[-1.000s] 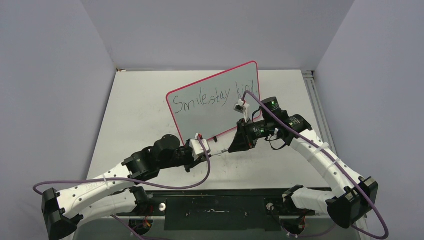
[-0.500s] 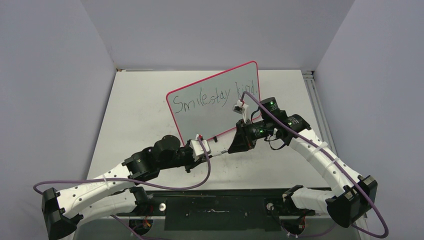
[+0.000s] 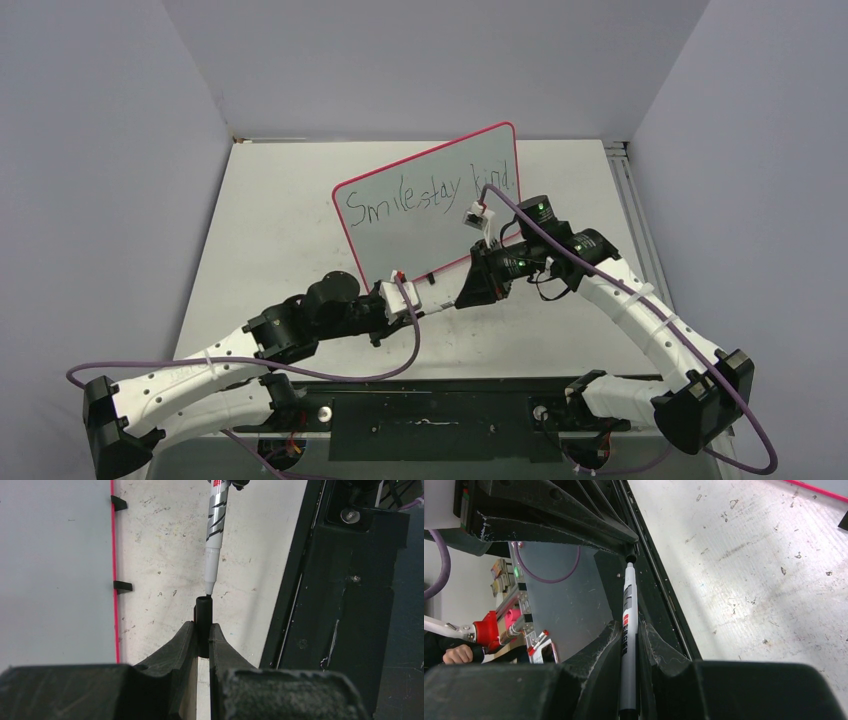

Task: Write a sentence on the whiteboard
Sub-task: Close the whiteboard marker at the center of the board.

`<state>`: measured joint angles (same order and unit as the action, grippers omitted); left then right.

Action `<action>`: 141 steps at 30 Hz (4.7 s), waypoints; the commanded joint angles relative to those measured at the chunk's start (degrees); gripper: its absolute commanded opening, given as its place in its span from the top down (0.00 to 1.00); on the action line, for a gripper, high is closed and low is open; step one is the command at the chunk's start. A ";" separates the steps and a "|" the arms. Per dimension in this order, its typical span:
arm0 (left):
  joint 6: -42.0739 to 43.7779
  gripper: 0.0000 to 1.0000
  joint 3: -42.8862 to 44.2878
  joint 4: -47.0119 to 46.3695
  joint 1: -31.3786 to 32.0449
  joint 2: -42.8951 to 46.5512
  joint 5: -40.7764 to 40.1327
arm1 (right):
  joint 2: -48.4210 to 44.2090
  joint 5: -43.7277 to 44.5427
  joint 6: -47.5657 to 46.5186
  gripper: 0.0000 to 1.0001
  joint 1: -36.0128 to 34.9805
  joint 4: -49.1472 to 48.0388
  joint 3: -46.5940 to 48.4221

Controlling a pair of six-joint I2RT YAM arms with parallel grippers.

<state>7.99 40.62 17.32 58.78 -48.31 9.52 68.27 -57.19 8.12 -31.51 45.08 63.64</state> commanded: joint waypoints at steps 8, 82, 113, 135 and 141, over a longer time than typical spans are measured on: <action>0.71 1.00 -0.02 -2.82 0.80 1.30 1.71 | 1.02 -0.94 -1.35 0.95 -0.82 -0.87 0.98; -0.30 1.00 1.92 -11.72 1.86 2.66 4.11 | 3.04 -6.88 18.41 0.95 -11.42 -32.12 -12.82; -0.82 1.00 2.18 -16.29 1.86 1.65 5.41 | 2.91 -6.44 20.20 0.95 -12.46 -34.68 -14.19; -1.67 1.00 2.27 -20.23 1.86 0.85 6.07 | 2.76 -6.19 22.59 0.95 -13.39 -38.49 -16.34; -1.59 1.00 2.34 -20.62 1.86 0.77 6.15 | 2.91 -5.86 23.16 0.95 -14.02 -39.06 -16.83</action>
<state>6.57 39.66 24.49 60.29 -47.77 12.32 70.83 -58.76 29.36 -40.73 14.55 46.85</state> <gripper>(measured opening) 0.064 0.154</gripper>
